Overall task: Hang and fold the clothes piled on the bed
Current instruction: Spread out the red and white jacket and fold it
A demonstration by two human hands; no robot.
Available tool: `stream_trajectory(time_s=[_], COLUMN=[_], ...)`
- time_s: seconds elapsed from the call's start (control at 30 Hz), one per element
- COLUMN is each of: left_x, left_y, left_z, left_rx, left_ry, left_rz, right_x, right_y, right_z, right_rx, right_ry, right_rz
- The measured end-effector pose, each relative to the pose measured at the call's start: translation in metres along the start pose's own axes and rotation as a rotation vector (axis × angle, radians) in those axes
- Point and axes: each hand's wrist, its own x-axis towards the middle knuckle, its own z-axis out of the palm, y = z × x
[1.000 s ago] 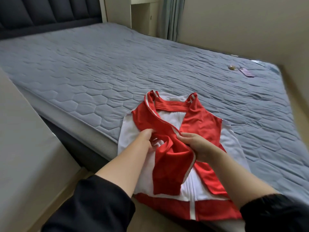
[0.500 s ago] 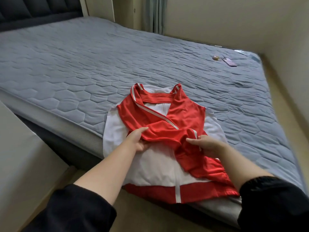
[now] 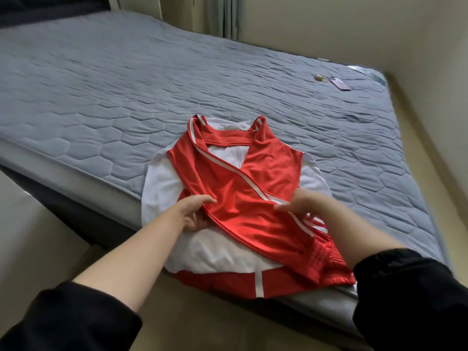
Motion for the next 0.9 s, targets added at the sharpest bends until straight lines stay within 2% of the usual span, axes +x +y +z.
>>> stream_trajectory(time_s=[0.07, 0.1, 0.17, 0.27, 0.37, 0.43, 0.53, 0.6, 0.67, 0.77, 0.9], left_x=[0.006, 0.012, 0.022, 0.029, 0.030, 0.032, 0.038, 0.045, 0.056, 0.076, 0.104], left_y=[0.005, 0.009, 0.017, 0.025, 0.026, 0.026, 0.032, 0.041, 0.050, 0.064, 0.082], left_z=[0.001, 0.001, -0.001, -0.012, -0.030, -0.042, -0.053, -0.058, -0.063, -0.069, -0.078], left_rx=[-0.053, -0.084, -0.168, -0.335, -0.418, -0.384, -0.326, -0.345, -0.356, -0.344, -0.310], left_ry=[0.027, 0.049, 0.109, 0.168, 0.207, 0.230, 0.230, 0.243, 0.266, 0.269, 0.314], left_rz=[0.058, 0.114, 0.203, 0.217, 0.238, 0.255, 0.281, 0.319, 0.348, 0.412, 0.616], right_x=[0.010, 0.015, 0.024, 0.034, 0.041, 0.041, 0.040, 0.043, 0.049, 0.062, 0.079], right_y=[-0.015, -0.023, -0.043, -0.062, -0.059, -0.059, -0.077, -0.100, -0.125, -0.160, -0.193], right_z=[0.011, 0.018, 0.029, 0.035, 0.027, 0.025, 0.028, 0.028, 0.030, 0.031, 0.030], right_rx=[0.105, 0.171, 0.309, 0.371, 0.475, 0.335, 0.169, 0.209, 0.234, 0.237, 0.276], right_ry=[0.327, 0.405, 0.433, 0.510, 0.551, 0.570, 0.774, 0.771, 0.682, 0.601, 0.630], right_rz=[-0.093, -0.136, -0.215, -0.253, -0.029, 0.056, -0.128, -0.274, -0.352, -0.391, -0.441])
